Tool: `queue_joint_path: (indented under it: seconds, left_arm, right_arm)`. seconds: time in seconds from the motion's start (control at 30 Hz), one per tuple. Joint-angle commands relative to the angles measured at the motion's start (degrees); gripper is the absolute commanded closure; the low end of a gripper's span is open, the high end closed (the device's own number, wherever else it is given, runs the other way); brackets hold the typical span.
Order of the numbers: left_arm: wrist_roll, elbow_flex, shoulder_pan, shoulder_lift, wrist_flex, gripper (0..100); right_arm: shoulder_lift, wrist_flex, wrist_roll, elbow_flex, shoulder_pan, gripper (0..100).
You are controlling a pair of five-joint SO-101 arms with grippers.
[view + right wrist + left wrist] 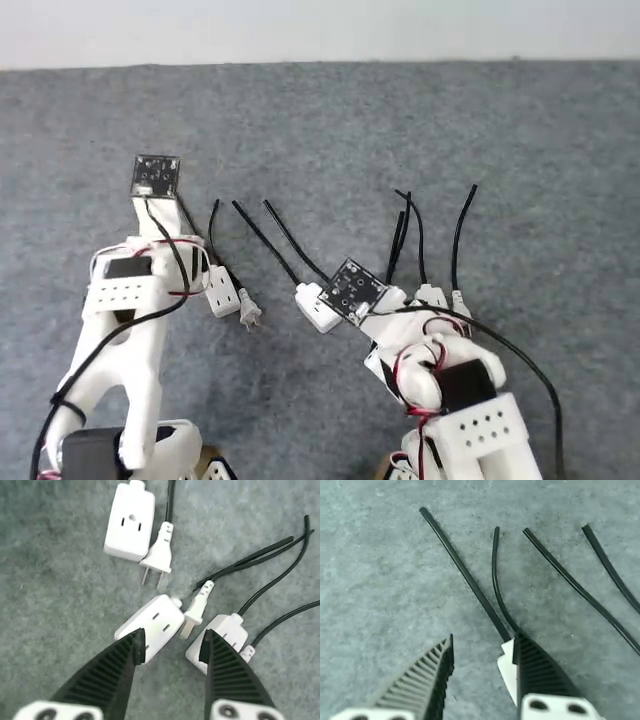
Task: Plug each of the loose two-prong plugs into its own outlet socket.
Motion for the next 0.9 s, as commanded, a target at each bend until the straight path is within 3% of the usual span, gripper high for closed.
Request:
queue_joint_path:
  seconds: [0.0, 0.17, 0.37, 0.63, 0.87]
  left_arm:
    - [1.0, 0.5, -0.4, -1.7, -3.3, 82]
    - [1.1, 2.2, -0.4, -1.7, -5.8, 82]
    - [1.1, 2.6, -0.4, -1.7, -6.8, 82]
    - [1.1, 2.6, -0.4, -1.7, -6.9, 82]
    - [1.1, 3.6, -0.4, -1.6, -9.1, 82]
  right_arm:
    - [9.2, 1.0, 1.4, -8.0, -0.2, 80.6]
    - [24.7, -5.4, -2.0, -13.1, -0.7, 80.9]
    - [38.5, -13.3, -8.7, -13.2, -8.7, 80.9]
    - [45.6, -21.8, -15.0, -13.2, -14.2, 80.9]
    - [48.2, -20.9, -12.6, -17.1, -14.0, 80.8]
